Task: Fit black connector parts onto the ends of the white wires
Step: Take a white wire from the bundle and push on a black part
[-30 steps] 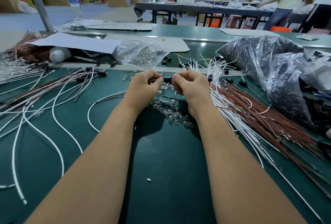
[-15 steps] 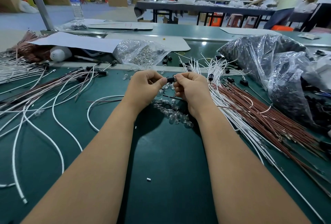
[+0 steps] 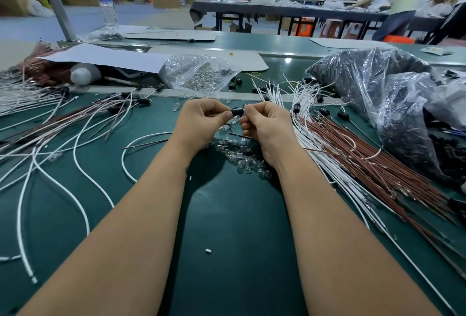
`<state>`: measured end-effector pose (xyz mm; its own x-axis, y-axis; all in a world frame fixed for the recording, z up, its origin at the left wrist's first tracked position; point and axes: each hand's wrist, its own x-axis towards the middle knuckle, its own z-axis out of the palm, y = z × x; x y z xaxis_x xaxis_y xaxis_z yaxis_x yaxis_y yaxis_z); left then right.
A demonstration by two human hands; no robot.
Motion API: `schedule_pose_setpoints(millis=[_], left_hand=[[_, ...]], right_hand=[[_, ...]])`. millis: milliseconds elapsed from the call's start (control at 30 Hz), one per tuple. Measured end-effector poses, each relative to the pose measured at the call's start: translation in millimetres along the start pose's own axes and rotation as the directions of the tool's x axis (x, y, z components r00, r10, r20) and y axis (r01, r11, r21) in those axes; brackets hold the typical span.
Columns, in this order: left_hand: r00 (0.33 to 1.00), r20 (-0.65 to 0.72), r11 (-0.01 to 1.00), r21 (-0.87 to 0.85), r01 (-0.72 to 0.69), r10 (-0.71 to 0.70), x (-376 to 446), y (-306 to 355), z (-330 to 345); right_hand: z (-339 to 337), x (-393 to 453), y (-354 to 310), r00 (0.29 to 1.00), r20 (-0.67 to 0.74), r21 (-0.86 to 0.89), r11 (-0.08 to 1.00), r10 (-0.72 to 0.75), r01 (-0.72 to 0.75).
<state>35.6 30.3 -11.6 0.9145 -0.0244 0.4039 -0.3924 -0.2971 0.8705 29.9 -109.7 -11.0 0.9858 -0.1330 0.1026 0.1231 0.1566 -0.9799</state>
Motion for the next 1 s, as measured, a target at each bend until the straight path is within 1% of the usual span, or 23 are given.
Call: schedule_pose_setpoints(millis=[133, 267, 367, 433, 533, 633, 733, 833, 867, 1000], left_hand=[[1.000, 0.004, 1.000, -0.023, 0.021, -0.021, 0.2, 0.9, -0.2], [1.000, -0.009, 1.000, 0.005, 0.008, -0.008, 1.1, -0.4, 2.1], [1.000, -0.024, 1.000, 0.024, -0.018, 0.019, 2.9, -2.5, 2.0], [0.999, -0.031, 0.999, 0.038, -0.021, 0.023, 3.0, -4.2, 0.2], [1.000, -0.025, 0.999, 0.043, -0.010, 0.011, 2.8, -6.2, -1.8], [1.000, 0.008, 0.998, 0.062, -0.011, 0.010, 2.2, -5.5, -0.4], [1.000, -0.003, 0.999, 0.045, -0.016, 0.016, 2.6, -4.8, 0.4], [1.000, -0.008, 0.999, 0.034, -0.011, 0.011, 3.9, -6.2, 0.6], [1.000, -0.010, 0.999, 0.032, -0.009, 0.010, 4.3, -6.5, 1.0], [1.000, -0.008, 0.999, 0.039, -0.018, 0.018, 4.8, -6.6, 1.3]], right_hand=[[1.1, -0.2, 2.1, 0.999, 0.014, -0.059, 0.998, -0.039, 0.040], [5.6, 1.8, 1.3, 0.998, -0.021, -0.175, 0.983, -0.062, 0.057], [8.4, 0.4, -1.1, 0.991, -0.053, -0.250, 0.962, -0.127, 0.110], [5.5, -1.2, -3.4, 0.981, -0.114, -0.221, 0.967, -0.155, 0.127], [-0.4, -2.3, -7.0, 0.975, -0.183, -0.123, 0.986, -0.130, 0.108], [1.4, -2.8, -7.1, 0.982, -0.153, -0.099, 0.991, -0.107, 0.093], [2.3, -2.4, -6.7, 0.988, -0.106, -0.091, 0.991, -0.111, 0.102], [-0.5, 0.0, -7.4, 0.994, -0.090, 0.007, 0.998, -0.064, 0.064], [-0.7, 0.6, -7.3, 0.995, -0.087, 0.016, 0.998, -0.056, 0.058], [0.3, 2.9, -4.5, 0.994, -0.073, -0.048, 0.996, -0.080, 0.077]])
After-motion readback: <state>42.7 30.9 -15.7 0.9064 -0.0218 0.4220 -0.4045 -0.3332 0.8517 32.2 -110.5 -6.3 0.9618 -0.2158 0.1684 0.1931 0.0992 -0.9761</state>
